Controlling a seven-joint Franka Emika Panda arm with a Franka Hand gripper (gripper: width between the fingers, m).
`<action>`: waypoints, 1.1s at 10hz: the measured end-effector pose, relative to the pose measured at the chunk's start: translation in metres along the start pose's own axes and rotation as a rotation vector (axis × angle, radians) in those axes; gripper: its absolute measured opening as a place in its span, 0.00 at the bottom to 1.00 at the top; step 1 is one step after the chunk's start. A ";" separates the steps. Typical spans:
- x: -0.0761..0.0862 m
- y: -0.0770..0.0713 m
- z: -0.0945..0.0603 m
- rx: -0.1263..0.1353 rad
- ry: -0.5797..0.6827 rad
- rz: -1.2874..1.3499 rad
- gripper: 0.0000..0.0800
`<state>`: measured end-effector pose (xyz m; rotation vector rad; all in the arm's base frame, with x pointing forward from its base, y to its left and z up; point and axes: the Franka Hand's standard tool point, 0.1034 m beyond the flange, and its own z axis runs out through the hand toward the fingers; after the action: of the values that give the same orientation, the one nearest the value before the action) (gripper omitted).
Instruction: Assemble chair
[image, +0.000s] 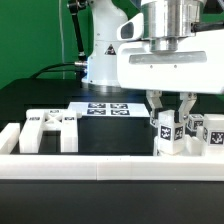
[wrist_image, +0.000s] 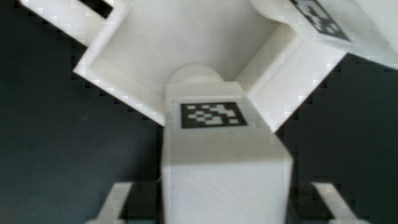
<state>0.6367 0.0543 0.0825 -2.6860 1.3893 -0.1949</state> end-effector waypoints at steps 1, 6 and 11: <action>0.001 0.001 0.000 0.003 -0.005 0.055 0.36; -0.004 -0.003 0.000 0.005 -0.004 -0.309 0.79; -0.001 -0.002 -0.002 0.008 0.001 -0.871 0.81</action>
Offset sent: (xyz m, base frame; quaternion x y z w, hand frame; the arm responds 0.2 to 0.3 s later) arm 0.0006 -0.0025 0.0128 -0.0148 0.0085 -0.1827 0.9830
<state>0.6376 0.0560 0.0848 -3.0747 0.1287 -0.2587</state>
